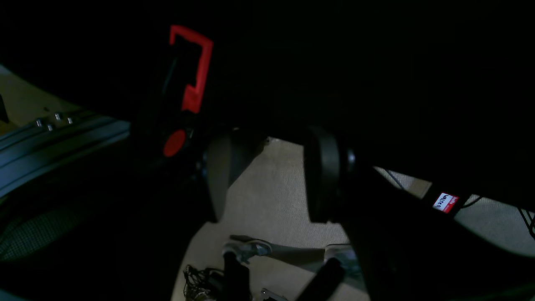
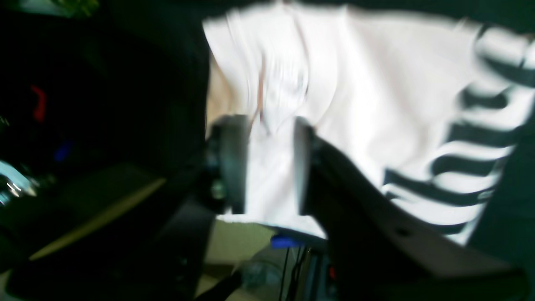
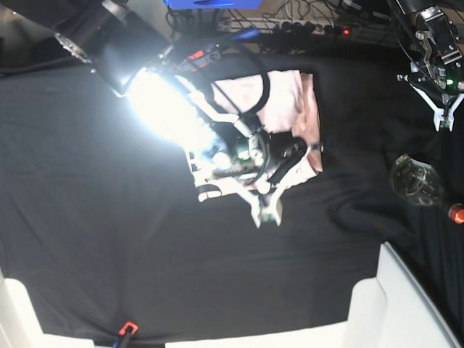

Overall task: Fold the T-shirt properly
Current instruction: 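Press and smooth the folded bundle with the right gripper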

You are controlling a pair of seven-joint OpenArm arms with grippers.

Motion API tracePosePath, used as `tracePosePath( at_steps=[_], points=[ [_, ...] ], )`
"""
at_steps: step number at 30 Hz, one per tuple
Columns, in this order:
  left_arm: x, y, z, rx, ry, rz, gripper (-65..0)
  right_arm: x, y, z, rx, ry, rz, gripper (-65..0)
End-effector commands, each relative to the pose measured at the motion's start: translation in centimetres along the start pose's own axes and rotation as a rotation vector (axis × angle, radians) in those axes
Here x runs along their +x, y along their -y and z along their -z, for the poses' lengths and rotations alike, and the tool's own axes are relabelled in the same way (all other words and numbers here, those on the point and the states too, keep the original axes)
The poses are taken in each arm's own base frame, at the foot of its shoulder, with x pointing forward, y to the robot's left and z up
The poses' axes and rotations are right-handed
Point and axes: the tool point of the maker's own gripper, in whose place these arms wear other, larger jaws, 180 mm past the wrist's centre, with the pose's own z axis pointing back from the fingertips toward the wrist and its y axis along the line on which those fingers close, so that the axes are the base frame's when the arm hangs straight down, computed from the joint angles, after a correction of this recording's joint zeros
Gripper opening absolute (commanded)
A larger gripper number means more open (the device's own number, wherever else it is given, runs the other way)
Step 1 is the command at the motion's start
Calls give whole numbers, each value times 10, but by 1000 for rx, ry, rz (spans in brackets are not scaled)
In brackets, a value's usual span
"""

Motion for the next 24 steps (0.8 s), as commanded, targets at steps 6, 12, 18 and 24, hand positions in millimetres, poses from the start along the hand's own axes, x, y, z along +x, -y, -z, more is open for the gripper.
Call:
tracePosePath(
  at_steps=[6, 12, 18, 24],
  points=[
    [6, -10, -4, 30, 18, -2, -373, 9, 0, 25, -13, 43, -156, -569],
    [5, -11, -4, 31, 16, -5, -373, 5, 6, 47, -36, 40, -259, -586],
    [6, -12, -4, 33, 18, -3, -373, -3, 15, 58, -61, 33, -265, -586],
    [9, -10, -4, 28, 24, -7, -373, -60, 24, 84, -86, -38, -297, -586]
  ],
)
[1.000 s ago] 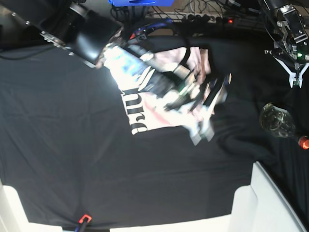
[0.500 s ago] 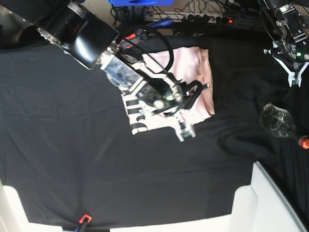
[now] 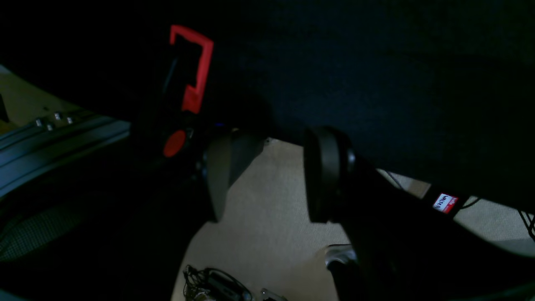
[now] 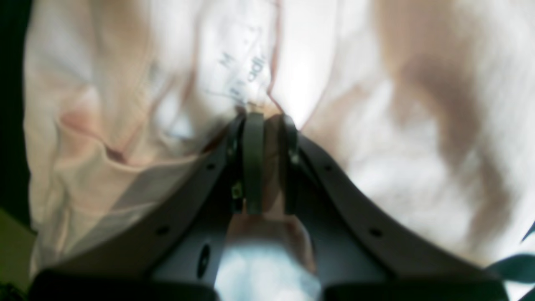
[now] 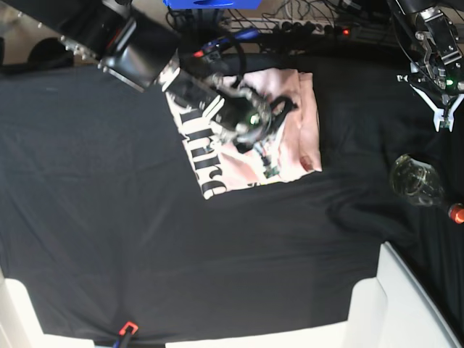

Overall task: Fold the T-shirt properly
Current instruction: 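Press and smooth the folded bundle with the right gripper, then lower both grippers onto the bundle's opposite ends and pinch the edges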

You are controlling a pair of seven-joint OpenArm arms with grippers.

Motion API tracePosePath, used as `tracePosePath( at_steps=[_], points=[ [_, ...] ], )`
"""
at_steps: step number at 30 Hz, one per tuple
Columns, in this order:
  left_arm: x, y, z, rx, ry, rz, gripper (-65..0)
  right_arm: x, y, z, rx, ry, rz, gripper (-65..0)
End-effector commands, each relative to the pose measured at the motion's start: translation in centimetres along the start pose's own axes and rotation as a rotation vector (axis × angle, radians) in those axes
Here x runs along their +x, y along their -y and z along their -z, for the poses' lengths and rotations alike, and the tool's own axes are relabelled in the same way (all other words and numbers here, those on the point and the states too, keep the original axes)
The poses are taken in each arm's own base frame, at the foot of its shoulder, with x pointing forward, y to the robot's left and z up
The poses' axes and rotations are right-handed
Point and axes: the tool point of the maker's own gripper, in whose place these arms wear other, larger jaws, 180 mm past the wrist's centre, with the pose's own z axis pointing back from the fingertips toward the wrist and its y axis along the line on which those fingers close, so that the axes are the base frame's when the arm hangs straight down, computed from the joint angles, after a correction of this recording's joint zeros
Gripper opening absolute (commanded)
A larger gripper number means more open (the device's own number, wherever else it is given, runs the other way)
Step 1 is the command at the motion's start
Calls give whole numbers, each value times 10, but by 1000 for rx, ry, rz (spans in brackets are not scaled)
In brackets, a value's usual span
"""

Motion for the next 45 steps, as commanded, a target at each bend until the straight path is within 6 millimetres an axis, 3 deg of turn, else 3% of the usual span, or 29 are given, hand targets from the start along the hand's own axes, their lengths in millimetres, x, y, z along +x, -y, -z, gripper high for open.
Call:
tracePosePath(
  at_steps=[1, 4, 8, 10, 12, 14, 16, 22, 26, 30, 34, 37, 40, 45],
  points=[
    [9, -11, -4, 30, 26, -6, -373, -5, -17, -2, 51, -34, 8, -586],
    [19, -3, -5, 0, 52, -28, -373, -11, -21, -2, 58, -45, 4, -586],
    [30, 10, -8, -69, 100, -67, -373, 3, -15, -4, 48, -22, -6, -586],
    [43, 35, -9, -133, 127, -21, -378, 15, -14, -8, 47, 7, -8, -586],
    [59, 63, -15, -180, 164, 62, -425, 32, -15, -19, 57, 25, -18, -586],
    [80, 89, -29, -213, 253, 140, -484, 45, -10, -32, 60, 31, -17, -586],
    [94, 109, -44, -241, 335, 192, -494, 62, -7, -48, 51, 60, 11, -586],
    [125, 160, -94, -320, 510, 256, -494, 68, 19, -63, 4, 49, 115, -585],
    [144, 201, -117, -400, 587, 307, -494, 64, 57, -62, -45, 49, 220, -585],
    [142, 242, -133, -491, 624, 390, -499, 52, 97, -61, -105, 37, 293, -585],
    [128, 271, -108, -559, 523, 386, -499, 39, 124, -61, -153, 31, 318, -585],
    [112, 283, -82, -579, 426, 400, -501, 34, 130, -59, -167, 46, 325, -585],
    [110, 279, -74, -575, 433, 386, -502, 30, 132, -58, -172, 46, 325, -585],
    [98, 243, -46, -507, 388, 412, -502, 33, 129, -59, -168, 53, 320, -585]
  ],
)
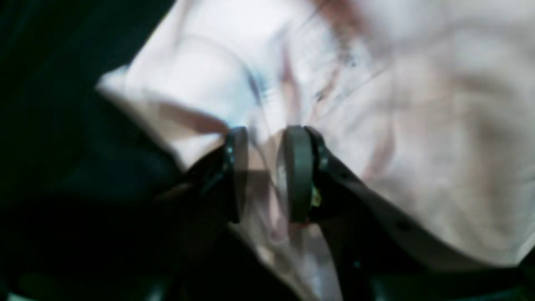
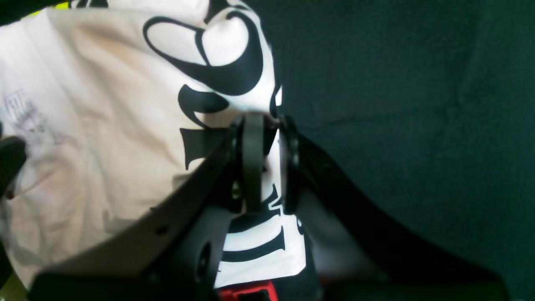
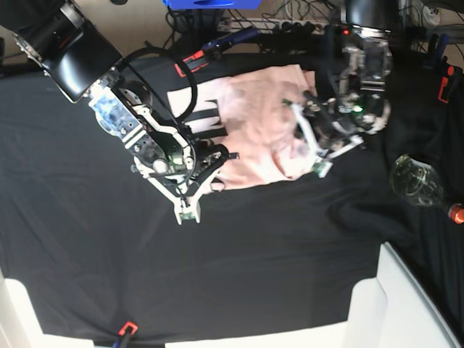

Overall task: Fold the T-shirt properly
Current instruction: 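Lower both grippers onto the bundle's opposite ends and pinch the edges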

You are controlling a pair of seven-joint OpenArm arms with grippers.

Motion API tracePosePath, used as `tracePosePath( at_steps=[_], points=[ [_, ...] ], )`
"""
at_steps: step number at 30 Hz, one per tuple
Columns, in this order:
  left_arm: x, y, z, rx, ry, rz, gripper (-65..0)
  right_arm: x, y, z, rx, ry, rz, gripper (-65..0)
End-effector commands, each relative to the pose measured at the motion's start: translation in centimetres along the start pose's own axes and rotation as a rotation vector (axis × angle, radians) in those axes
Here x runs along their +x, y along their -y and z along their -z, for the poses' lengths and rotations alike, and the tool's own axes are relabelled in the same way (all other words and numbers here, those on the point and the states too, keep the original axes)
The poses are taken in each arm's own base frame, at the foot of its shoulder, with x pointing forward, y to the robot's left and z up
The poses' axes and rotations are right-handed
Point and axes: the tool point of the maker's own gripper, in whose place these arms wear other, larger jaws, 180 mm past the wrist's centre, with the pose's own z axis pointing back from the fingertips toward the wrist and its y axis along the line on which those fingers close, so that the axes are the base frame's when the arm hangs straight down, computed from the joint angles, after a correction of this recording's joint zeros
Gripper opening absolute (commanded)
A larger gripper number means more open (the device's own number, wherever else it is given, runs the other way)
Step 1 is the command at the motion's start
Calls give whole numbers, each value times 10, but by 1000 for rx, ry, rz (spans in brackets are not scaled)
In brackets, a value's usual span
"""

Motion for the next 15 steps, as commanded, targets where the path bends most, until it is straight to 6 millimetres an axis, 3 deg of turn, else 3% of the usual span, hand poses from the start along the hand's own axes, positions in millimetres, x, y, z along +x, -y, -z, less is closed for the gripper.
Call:
tracePosePath(
  at_steps=[1, 7, 15],
  points=[
    [-8, -16, -1, 48, -41, 3, -502, 22, -4, -7, 10, 60, -3, -585],
    [-24, -31, -4, 77, -68, -46, -502, 48, -18, -19, 45, 116, -7, -585],
    [-22, -31, -3, 77, -65, -45, -502, 41, -53, -22, 133, 108, -43, -585]
  ],
)
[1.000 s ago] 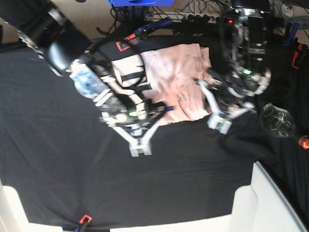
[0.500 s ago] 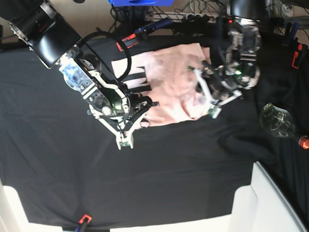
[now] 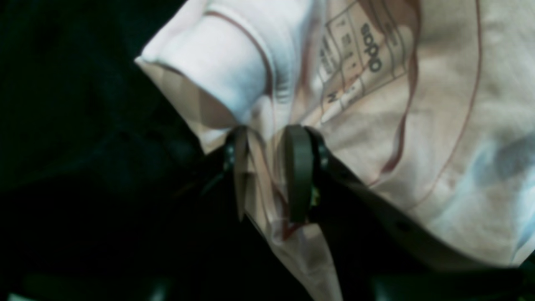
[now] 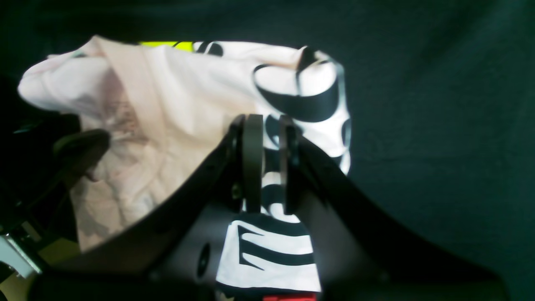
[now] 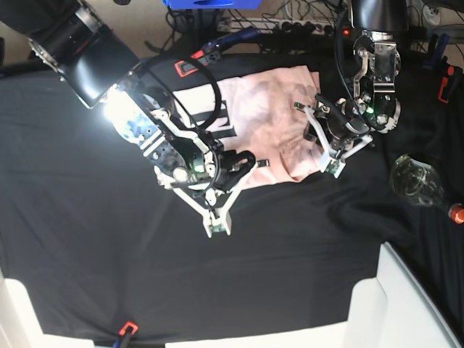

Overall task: Fold the T-shirt properly
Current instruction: 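Lower both grippers onto the bundle's opposite ends and pinch the edges, then tug the bundle edges with both grippers to square the rectangle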

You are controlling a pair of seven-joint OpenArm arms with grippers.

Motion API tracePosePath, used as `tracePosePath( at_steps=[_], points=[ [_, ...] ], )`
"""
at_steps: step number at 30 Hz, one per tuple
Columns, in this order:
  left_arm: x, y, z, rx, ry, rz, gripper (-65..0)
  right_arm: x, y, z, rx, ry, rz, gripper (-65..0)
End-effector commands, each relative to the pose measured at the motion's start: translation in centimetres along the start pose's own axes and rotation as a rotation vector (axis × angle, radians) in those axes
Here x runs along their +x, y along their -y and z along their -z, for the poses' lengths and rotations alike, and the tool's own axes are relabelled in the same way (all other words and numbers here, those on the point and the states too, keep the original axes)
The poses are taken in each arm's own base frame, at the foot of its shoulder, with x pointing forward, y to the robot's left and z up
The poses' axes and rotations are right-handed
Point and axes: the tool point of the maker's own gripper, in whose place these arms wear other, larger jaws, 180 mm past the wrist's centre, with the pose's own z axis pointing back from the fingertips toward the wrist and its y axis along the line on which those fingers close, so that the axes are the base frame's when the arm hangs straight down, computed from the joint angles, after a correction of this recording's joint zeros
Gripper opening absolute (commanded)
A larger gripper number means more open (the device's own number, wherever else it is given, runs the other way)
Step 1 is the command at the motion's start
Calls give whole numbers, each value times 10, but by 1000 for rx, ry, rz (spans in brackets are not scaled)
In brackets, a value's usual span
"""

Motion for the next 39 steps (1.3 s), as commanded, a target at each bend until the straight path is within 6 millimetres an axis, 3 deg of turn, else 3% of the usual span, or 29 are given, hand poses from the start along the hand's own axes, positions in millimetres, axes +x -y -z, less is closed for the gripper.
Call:
tracePosePath(
  at_steps=[1, 4, 7, 12, 15, 21, 24, 26, 30, 32, 35, 39],
  points=[
    [-12, -17, -3, 61, -62, 17, -502, 16, -4, -5, 9, 49, -10, -585],
    [-15, -17, -3, 61, -69, 15, -502, 22, 11, 3, -32, 59, -10, -585],
    [-33, -19, 2, 67, -124, 17, -502, 20, 32, 19, -91, 52, -11, -585],
    [-52, -23, 9, 98, -181, 64, -502, 29, 44, 37, -81, 80, -114, -585],
    [-57, -22, 12, 92, -191, 56, -502, 28, 66, 49, -133, 65, -121, -585],
    [-61, -21, 13, 89, -201, 54, -502, 45, 116, 43, -227, 100, -139, -585],
    [-60, -21, 14, 87, -199, 54, -502, 52, 127, 35, -241, 110, -138, -585],
    [-60, -20, 14, 86, -198, 53, -502, 56, 117, 23, -209, 109, -136, -585],
    [-59, -17, 15, 81, -196, 54, -502, 51, 58, -15, -57, 140, -110, -585],
    [-60, -17, 15, 81, -197, 54, -502, 41, 33, -23, 6, 124, -103, -585],
    [-60, -17, 14, 83, -197, 52, -502, 23, 16, -16, 40, 81, -88, -585],
    [-62, -17, 14, 81, -201, 51, -502, -1, 21, 10, 15, 35, -62, -585]
  ],
)
